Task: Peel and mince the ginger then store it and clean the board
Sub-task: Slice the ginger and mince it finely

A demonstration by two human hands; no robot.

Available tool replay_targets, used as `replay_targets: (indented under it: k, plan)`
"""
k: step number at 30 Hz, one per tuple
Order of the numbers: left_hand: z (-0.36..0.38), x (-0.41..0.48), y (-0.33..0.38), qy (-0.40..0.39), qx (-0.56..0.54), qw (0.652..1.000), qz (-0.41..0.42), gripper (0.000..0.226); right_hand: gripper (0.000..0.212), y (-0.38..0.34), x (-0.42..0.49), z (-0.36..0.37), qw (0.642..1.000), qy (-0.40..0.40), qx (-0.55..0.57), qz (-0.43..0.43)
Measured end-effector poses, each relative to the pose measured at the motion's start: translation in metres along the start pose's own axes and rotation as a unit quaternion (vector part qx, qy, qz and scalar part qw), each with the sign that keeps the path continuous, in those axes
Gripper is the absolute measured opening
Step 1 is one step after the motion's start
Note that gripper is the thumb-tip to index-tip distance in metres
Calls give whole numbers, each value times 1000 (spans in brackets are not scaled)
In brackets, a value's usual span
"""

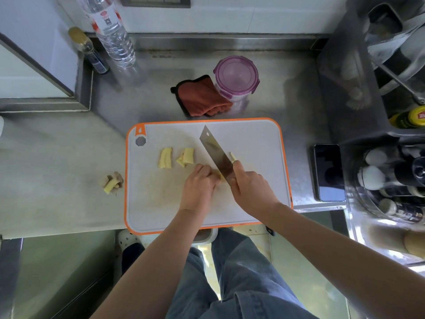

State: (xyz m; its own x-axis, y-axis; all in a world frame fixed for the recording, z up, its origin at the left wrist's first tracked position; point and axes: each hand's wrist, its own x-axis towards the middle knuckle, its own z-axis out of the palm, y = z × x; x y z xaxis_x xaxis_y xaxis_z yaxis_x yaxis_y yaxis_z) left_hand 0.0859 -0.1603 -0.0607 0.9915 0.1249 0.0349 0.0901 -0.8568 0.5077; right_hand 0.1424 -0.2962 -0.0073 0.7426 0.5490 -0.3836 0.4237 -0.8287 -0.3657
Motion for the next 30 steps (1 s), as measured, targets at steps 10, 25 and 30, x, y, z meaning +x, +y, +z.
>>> replay_targets:
  k: [10, 25, 30]
  plan:
    - [1, 5, 0, -5, 20, 1000, 19, 25, 39, -9, -4, 2, 999, -35, -16, 33]
    - [1, 1, -1, -15, 4, 1000, -5, 20, 27, -1, 1, 17, 999, 20, 4, 31]
    - [1, 2, 1, -16, -24, 999, -38, 22, 13, 14, 8, -3, 997, 52, 33, 40]
